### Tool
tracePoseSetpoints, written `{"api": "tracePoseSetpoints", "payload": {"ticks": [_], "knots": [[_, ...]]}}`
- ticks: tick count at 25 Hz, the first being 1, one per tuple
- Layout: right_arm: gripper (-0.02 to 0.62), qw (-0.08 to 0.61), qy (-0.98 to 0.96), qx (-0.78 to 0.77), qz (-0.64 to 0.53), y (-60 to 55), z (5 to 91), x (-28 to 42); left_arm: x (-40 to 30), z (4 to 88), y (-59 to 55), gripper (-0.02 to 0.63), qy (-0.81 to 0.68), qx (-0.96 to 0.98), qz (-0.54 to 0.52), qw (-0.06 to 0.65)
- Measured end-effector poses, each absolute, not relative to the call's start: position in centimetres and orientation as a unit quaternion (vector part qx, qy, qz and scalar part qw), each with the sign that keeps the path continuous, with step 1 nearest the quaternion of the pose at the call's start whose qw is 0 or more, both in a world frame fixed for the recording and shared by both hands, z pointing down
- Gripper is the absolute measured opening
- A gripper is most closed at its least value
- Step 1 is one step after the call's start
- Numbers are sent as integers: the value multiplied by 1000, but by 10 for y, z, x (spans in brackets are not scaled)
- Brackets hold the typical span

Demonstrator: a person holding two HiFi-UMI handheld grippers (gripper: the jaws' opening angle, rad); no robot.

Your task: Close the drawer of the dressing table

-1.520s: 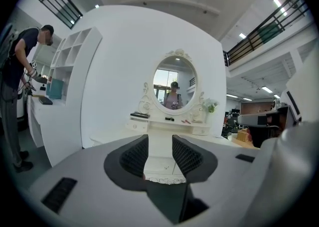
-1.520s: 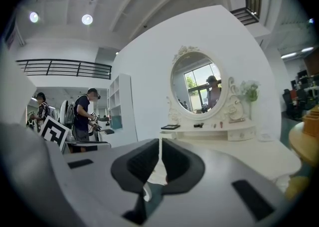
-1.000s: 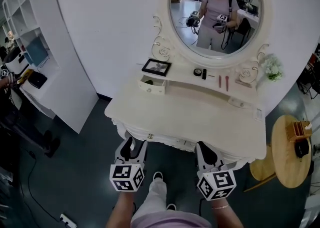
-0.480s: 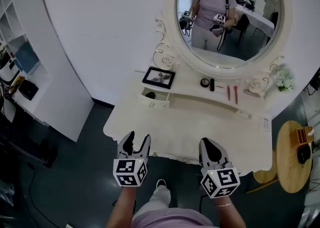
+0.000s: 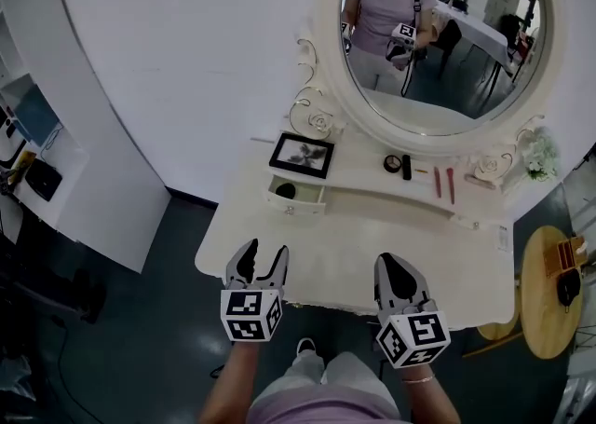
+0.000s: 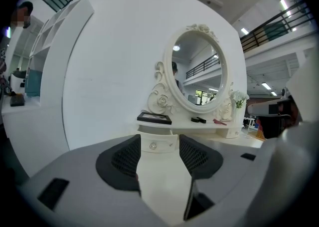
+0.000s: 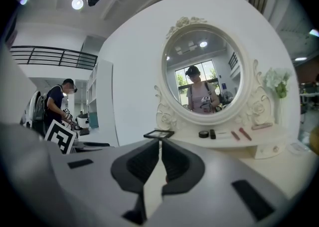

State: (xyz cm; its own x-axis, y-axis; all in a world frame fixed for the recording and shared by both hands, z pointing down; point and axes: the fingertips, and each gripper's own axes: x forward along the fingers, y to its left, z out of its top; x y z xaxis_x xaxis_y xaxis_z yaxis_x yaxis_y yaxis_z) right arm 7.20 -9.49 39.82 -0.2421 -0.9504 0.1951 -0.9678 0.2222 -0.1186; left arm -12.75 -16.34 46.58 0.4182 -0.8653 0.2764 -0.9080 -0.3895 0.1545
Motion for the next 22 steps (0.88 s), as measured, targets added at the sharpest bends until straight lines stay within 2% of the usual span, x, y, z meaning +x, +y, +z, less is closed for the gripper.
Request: {"api": "tracePoseSetpoints", "payload": {"ticks": [22], "knots": [[6,36,-779,614,123,-167,409,95,-97,518,-240,209,-530,821,149,150]]}}
